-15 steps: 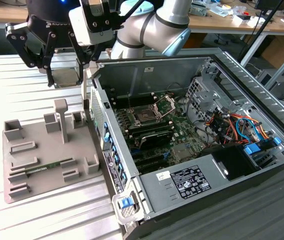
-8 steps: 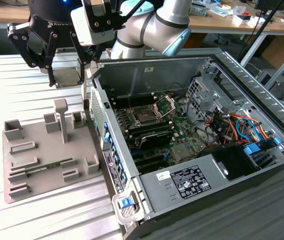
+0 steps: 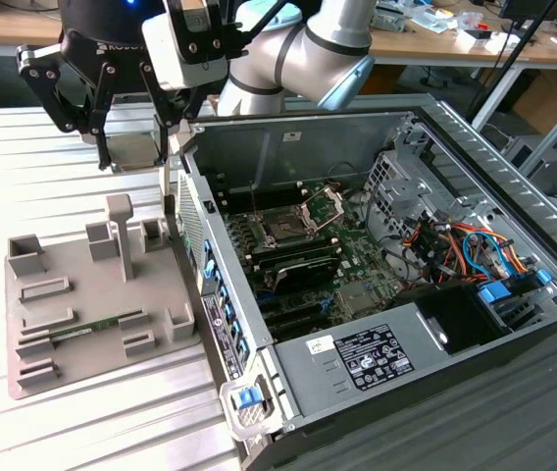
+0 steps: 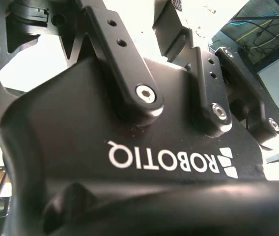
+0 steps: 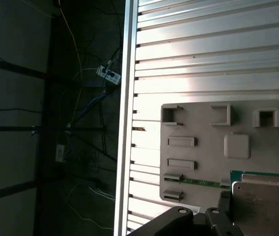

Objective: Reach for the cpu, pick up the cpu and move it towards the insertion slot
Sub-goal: 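Pick up the cpu and move it towards the insertion slot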

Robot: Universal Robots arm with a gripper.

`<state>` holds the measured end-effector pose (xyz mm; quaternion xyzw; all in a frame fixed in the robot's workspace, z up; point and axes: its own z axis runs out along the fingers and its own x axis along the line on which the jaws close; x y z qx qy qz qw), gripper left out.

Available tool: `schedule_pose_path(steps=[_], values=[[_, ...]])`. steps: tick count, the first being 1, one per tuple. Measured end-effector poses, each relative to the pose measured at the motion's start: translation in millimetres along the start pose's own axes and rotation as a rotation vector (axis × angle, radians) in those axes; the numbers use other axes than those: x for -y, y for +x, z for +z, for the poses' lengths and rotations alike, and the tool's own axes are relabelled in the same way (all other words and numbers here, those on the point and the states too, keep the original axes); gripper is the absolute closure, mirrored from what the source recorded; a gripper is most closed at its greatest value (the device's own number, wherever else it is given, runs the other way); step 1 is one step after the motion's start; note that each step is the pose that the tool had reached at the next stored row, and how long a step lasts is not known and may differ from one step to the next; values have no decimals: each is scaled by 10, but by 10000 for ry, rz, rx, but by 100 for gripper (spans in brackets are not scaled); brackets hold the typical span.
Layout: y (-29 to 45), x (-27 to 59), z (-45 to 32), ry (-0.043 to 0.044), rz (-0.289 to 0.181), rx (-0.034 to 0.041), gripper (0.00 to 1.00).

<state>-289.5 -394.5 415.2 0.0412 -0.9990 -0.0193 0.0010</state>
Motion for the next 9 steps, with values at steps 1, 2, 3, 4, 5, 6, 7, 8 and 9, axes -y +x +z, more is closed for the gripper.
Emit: schedule_pose_path(steps=[1, 2, 3, 4, 5, 6, 7, 8, 9], values=[[-4, 0, 0, -1, 1, 0, 45], [-6, 0, 0, 0, 1, 0, 45], [-9, 1, 0, 0, 1, -1, 45], [-11, 1, 0, 0, 0, -1, 45], [-13, 1, 0, 0, 0, 0, 45], [-16, 1, 0, 0, 1, 0, 45], [-19, 1, 0, 0, 0, 0, 45], [-22, 2, 0, 0, 1, -1, 45], [-24, 2, 0, 0, 1, 0, 45]])
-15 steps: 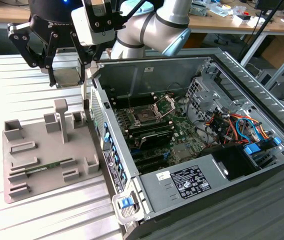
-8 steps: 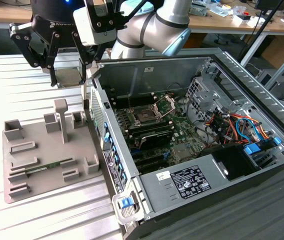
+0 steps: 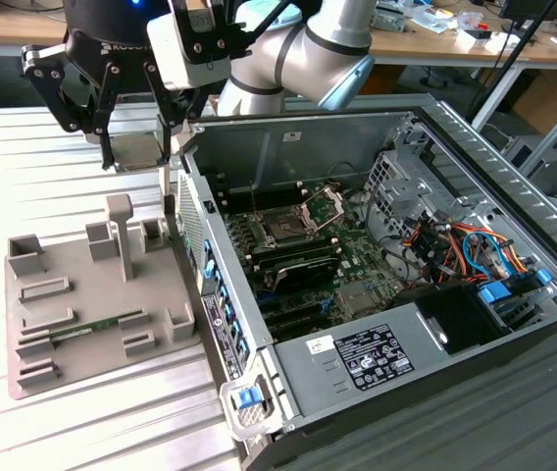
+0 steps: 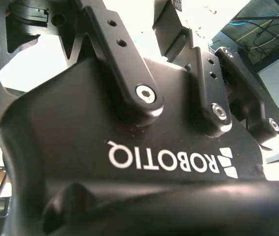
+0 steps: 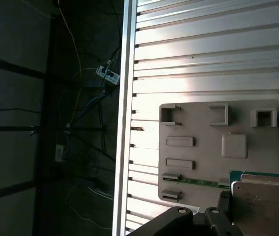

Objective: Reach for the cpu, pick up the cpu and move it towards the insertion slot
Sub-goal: 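Pick up the cpu and move it towards the insertion slot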

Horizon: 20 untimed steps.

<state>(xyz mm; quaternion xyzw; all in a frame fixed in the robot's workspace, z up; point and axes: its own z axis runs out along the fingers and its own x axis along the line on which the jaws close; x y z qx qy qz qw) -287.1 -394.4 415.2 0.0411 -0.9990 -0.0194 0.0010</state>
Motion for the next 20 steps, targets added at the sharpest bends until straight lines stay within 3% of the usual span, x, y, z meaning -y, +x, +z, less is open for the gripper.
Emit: schedule_pose_path(steps=[20], values=[[-63, 5, 0, 0, 0, 0, 45]])
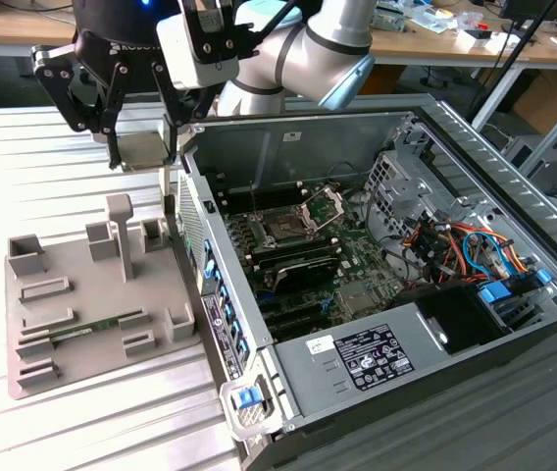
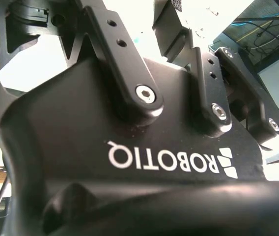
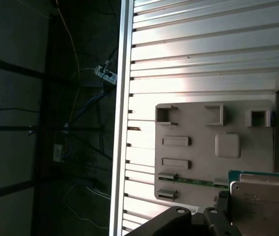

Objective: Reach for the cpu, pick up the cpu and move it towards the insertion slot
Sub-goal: 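Pick up the cpu and move it towards the insertion slot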

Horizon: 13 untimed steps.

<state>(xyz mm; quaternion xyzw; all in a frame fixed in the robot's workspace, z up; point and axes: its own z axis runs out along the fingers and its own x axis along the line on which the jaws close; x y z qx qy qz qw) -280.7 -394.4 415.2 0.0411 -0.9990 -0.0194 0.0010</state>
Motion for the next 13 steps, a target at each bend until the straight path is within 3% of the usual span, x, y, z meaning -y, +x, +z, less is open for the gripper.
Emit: schedule_pose_path(steps=[13], values=[[-40, 3, 0, 0, 0, 0, 45]])
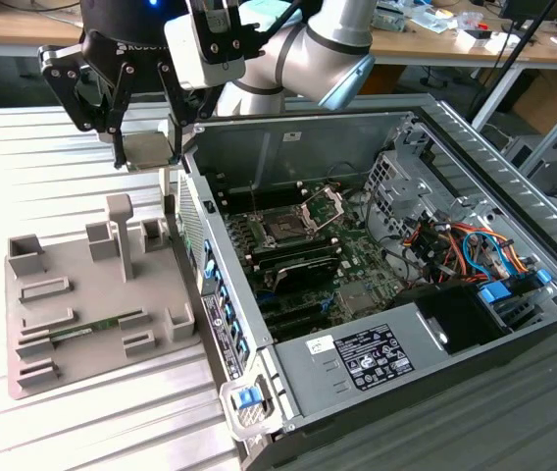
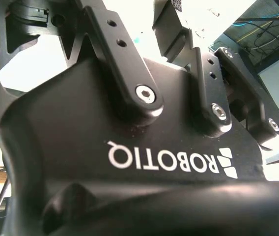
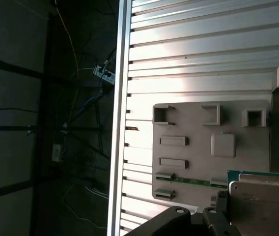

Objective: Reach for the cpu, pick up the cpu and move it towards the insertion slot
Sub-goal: 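Pick up the cpu and move it towards the insertion slot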

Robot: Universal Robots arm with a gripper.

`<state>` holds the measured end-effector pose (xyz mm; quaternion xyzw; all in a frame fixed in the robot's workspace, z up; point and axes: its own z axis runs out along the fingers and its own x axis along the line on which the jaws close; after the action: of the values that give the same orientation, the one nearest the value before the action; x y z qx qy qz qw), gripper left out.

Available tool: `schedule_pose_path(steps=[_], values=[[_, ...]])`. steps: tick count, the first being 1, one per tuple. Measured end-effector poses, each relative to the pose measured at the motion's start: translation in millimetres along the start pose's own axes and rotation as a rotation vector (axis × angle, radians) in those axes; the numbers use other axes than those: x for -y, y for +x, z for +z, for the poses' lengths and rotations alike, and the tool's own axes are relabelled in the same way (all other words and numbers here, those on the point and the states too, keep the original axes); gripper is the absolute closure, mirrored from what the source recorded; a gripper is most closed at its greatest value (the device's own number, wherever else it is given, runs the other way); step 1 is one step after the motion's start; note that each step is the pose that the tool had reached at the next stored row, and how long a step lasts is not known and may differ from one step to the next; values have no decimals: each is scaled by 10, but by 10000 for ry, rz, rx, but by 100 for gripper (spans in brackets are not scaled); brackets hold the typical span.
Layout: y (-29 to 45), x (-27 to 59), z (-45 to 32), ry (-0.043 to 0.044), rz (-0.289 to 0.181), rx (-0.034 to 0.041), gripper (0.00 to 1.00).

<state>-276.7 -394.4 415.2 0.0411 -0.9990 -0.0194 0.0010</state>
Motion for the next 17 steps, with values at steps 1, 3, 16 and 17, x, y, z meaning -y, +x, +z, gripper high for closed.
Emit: schedule_pose_path(steps=[1, 3, 16, 17], values=[[-5, 1, 0, 0, 0, 0, 45], [-12, 1, 0, 0, -1, 0, 45], [-52, 5, 0, 0, -1, 1, 45], [-55, 5, 0, 0, -1, 1, 45]])
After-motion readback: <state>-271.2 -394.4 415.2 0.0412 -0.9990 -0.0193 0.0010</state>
